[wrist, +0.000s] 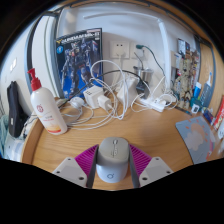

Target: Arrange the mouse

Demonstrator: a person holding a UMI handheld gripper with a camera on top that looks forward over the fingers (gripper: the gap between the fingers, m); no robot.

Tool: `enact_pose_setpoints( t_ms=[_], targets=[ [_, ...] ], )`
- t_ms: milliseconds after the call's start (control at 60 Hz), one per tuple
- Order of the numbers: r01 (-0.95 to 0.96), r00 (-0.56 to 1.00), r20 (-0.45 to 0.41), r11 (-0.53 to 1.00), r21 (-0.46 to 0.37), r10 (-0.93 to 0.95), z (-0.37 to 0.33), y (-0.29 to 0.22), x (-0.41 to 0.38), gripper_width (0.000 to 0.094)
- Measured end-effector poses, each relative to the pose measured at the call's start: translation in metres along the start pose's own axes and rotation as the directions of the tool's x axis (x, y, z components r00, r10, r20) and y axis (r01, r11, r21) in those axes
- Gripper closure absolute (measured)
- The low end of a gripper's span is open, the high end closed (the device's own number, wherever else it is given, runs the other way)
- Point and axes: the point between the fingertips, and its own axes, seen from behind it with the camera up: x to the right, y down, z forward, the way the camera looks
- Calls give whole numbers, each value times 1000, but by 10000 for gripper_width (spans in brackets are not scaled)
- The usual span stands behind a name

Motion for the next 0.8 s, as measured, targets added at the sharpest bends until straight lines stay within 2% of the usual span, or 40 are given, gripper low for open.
enact_pose_setpoints(
  t_ms=[83,133,217,300,400,483,500,600,617,733,800],
  targets=[
    [-18,1000,11,1000,5,18,-6,5,4,451],
    [-32,999,33,999,5,32,-19,10,0,569],
    [-64,995,73,998,9,63,-22,10,10,633],
    [-9,996,92,1000,-12,10,-20,7,3,632],
    [9,985,170,1000,-8,-8,-37,-11,-4,632],
    [25,980,197,998,58,-36,-86,-73,19,632],
    [25,979,202,997,73,-39,-80,-71,18,632],
    [56,978,191,985,160,-87,-130,-143,64,632],
    [61,977,193,984,170,-94,-139,-143,78,632],
    [99,977,162,965,244,-141,-184,-194,158,632],
    [143,978,110,953,267,-177,-206,-215,215,632]
  ],
)
